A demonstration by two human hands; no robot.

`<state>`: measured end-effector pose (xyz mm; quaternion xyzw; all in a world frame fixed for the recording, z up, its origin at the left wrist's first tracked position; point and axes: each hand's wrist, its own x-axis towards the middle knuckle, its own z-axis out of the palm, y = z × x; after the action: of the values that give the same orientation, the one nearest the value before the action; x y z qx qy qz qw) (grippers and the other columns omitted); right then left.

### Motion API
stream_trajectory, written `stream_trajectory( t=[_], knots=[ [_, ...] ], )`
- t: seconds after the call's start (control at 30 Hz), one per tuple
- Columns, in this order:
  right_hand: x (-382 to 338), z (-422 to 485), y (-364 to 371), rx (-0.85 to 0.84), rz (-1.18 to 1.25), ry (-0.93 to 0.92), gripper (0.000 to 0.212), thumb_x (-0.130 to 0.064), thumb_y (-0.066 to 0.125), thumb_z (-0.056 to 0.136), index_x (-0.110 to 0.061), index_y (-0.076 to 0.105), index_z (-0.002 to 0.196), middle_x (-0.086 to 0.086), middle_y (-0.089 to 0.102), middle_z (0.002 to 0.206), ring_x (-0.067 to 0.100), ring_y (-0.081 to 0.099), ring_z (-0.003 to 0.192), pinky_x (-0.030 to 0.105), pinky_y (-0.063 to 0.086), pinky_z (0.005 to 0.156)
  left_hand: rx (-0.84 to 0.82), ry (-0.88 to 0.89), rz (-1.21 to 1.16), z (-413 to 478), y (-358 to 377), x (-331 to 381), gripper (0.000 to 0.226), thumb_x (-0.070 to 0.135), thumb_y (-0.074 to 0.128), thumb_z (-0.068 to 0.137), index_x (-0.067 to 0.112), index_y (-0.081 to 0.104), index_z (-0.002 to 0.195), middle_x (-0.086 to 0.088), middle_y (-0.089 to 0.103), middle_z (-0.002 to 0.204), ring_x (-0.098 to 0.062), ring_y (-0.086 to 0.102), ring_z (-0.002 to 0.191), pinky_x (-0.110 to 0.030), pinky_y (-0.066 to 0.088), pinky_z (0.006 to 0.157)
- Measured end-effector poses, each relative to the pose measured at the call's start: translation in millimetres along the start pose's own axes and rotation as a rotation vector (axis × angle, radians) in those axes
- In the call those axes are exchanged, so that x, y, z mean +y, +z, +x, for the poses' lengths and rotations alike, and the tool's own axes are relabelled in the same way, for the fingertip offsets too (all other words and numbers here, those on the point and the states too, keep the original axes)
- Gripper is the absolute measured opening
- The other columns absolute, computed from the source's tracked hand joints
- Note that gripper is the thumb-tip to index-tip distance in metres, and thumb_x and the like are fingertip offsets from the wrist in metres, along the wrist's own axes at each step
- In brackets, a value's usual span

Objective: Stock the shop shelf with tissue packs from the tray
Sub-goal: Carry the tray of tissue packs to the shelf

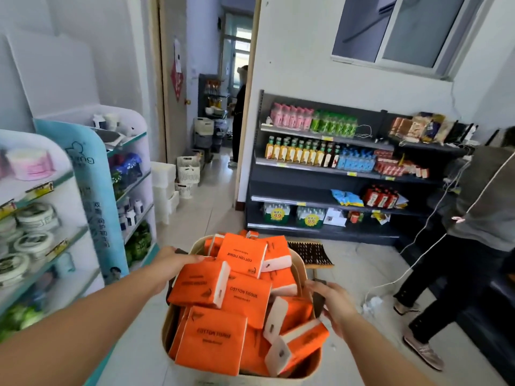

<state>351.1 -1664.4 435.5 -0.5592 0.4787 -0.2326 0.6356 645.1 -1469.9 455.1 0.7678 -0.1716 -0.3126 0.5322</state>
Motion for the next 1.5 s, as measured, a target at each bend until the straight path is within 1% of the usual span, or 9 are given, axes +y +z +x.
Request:
stream_trajectory(
  t=[0.1,0.2,0.4,0.9,1.03,1.1,1.23,1.3,1.5],
  knots=[
    [-19.1,48.2,9.4,0.035,0.011,-0.007,0.03,-0.023,0.074,0.079,-0.004,0.066,0.101,0.015,0.072,0.092,0.027,0.065,0.088,0.036,0.048,0.075,-0.013,0.001,0.036,62.9,6.0,22.3,0.048,0.03,0.082,0.071,0.009,0.054,0.104,-0.009,0.063,0.102,-0.023,0.058,0.095,-0.034,0.045,0.074],
    [-36.7,91.3,17.0,0.101,0.051,-0.031,0.02,-0.02,0.075,0.078,-0.005,0.068,0.088,0.015,0.071,0.083,0.028,0.063,0.082,0.04,0.047,0.08,-0.048,0.004,0.076,116.2,17.3,46.7,0.043,0.031,0.081,0.073,0.011,0.054,0.1,-0.007,0.062,0.099,-0.023,0.057,0.096,-0.037,0.045,0.08],
    [-78.1,171.7,35.9,0.124,0.152,-0.053,0.016,-0.016,0.074,0.069,-0.006,0.065,0.077,0.006,0.065,0.063,0.014,0.06,0.054,0.025,0.04,0.053,-0.068,-0.037,0.04,216.2,45.0,85.1,0.04,0.024,0.077,0.078,0.003,0.06,0.107,-0.01,0.065,0.096,-0.02,0.059,0.082,-0.03,0.041,0.058],
    [-147.9,421.5,19.6,-0.023,0.029,0.102,0.029,-0.01,0.067,0.08,0.003,0.065,0.106,0.021,0.067,0.093,0.026,0.062,0.079,0.032,0.046,0.066,0.019,-0.11,-0.008,430.7,108.0,148.3,0.027,0.016,0.073,0.078,-0.001,0.068,0.098,-0.018,0.061,0.109,-0.027,0.055,0.094,-0.039,0.045,0.077],
    [-160.6,481.7,29.1,-0.066,-0.006,0.14,0.026,-0.015,0.067,0.08,0.0,0.068,0.102,0.019,0.07,0.099,0.03,0.064,0.093,0.036,0.047,0.078,0.061,-0.123,-0.001,476.8,119.0,156.1,0.016,0.015,0.071,0.079,0.001,0.064,0.078,-0.035,0.053,0.119,-0.032,0.058,0.075,-0.032,0.042,0.057],
    [-166.6,510.5,35.2,-0.066,0.004,0.161,0.026,-0.014,0.067,0.079,-0.001,0.067,0.101,0.019,0.07,0.1,0.03,0.063,0.095,0.037,0.047,0.077,0.068,-0.139,-0.015,502.0,122.2,156.6,0.016,0.016,0.071,0.08,0.007,0.059,0.073,-0.035,0.052,0.121,-0.036,0.059,0.081,-0.033,0.044,0.058],
    [-180.9,566.1,49.5,-0.059,0.071,0.188,0.008,-0.009,0.06,0.086,-0.003,0.063,0.091,0.017,0.068,0.097,0.027,0.063,0.089,0.032,0.047,0.068,0.043,-0.167,-0.088,558.5,126.3,162.5,0.018,0.02,0.066,0.084,0.005,0.066,0.093,-0.015,0.063,0.108,-0.028,0.057,0.096,-0.042,0.047,0.082],
    [-185.9,595.8,57.2,-0.035,0.096,0.194,0.012,-0.014,0.058,0.09,-0.004,0.063,0.092,0.016,0.069,0.098,0.028,0.063,0.092,0.032,0.047,0.069,0.039,-0.18,-0.13,589.4,130.0,167.3,0.012,0.019,0.065,0.084,0.007,0.065,0.086,-0.01,0.06,0.094,-0.026,0.054,0.095,-0.042,0.044,0.085],
    [-204.5,692.0,83.6,0.056,0.091,0.191,0.024,-0.024,0.052,0.094,-0.004,0.064,0.095,0.014,0.073,0.088,0.029,0.065,0.094,0.042,0.046,0.094,-0.062,-0.18,-0.146,711.9,141.3,189.6,0.014,0.015,0.066,0.082,0.007,0.061,0.071,-0.009,0.055,0.075,-0.023,0.052,0.073,-0.033,0.042,0.064]
  ],
)
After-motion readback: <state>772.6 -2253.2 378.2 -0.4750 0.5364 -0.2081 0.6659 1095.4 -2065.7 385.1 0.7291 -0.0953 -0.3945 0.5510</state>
